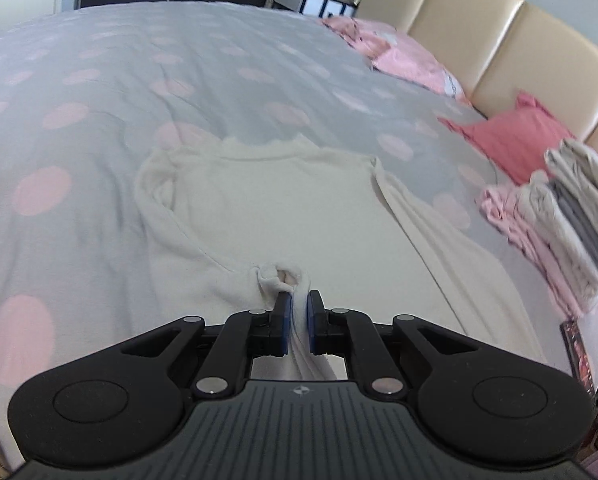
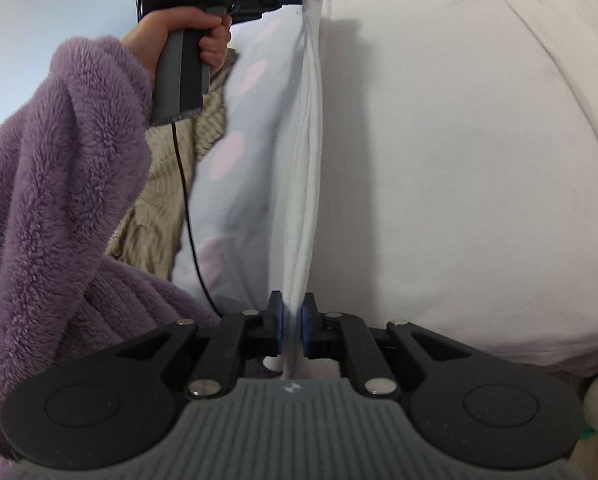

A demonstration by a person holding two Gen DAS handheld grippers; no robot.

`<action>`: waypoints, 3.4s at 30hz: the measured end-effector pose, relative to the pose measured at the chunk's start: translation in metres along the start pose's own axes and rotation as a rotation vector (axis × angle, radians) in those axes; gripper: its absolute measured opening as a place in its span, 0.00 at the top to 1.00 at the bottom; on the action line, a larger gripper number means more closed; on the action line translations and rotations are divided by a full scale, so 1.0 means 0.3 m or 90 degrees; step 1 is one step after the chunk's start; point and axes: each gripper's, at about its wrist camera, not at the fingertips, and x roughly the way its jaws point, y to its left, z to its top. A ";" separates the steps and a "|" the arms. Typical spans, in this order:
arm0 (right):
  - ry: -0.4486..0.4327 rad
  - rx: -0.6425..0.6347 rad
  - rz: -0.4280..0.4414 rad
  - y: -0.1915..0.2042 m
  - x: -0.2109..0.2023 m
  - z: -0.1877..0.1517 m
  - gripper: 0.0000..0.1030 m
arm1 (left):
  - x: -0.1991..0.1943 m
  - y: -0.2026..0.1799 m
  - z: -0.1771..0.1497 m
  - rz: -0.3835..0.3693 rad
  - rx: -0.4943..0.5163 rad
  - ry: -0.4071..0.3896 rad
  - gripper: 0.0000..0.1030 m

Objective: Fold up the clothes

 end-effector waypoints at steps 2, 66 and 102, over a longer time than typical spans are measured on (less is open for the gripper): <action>0.011 0.010 -0.017 -0.017 0.010 -0.004 0.90 | 0.032 -0.016 -0.003 0.001 0.006 0.014 0.94; 0.025 -0.158 -0.228 -0.648 -0.442 0.151 0.66 | -0.136 -0.492 -0.282 -0.095 0.182 0.158 0.69; 0.039 -0.247 -0.245 -0.353 -0.306 0.194 0.90 | 0.568 -0.976 0.133 0.066 0.243 0.287 0.64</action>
